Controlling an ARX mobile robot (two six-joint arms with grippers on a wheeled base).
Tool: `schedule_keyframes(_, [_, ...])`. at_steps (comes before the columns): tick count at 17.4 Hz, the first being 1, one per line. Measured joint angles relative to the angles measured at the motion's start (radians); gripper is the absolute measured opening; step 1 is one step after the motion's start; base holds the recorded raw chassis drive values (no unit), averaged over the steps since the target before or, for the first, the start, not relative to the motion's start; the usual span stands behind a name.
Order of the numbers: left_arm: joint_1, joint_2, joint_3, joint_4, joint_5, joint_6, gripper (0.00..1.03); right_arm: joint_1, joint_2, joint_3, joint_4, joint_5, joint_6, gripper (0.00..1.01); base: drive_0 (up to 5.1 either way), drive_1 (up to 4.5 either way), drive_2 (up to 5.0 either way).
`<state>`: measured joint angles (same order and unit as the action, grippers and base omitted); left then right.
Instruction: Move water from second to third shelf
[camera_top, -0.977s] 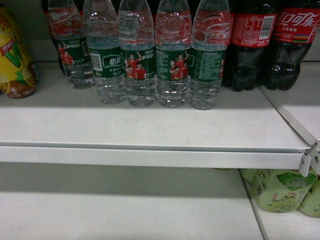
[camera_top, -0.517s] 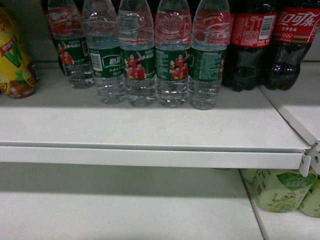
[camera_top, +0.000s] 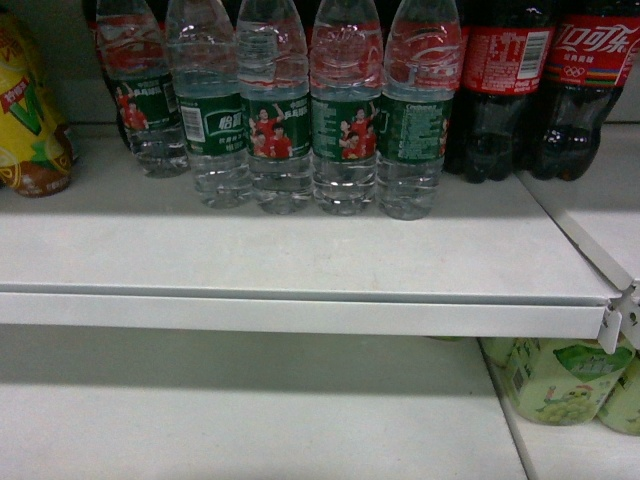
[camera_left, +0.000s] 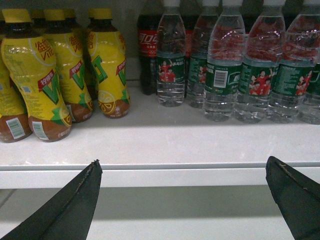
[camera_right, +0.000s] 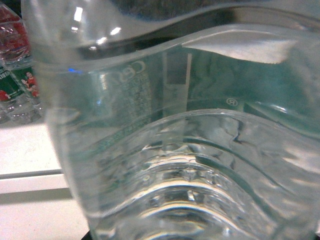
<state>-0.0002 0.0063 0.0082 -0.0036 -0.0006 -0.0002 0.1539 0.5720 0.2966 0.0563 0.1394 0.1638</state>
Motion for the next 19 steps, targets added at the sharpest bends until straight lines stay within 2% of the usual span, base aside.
schedule_keyframes(19, [0.000,0.000,0.000,0.000,-0.002,0.000,0.98,0.001,-0.001,-0.010,-0.001,0.002,0.000,0.40,0.0,0.00,0.0])
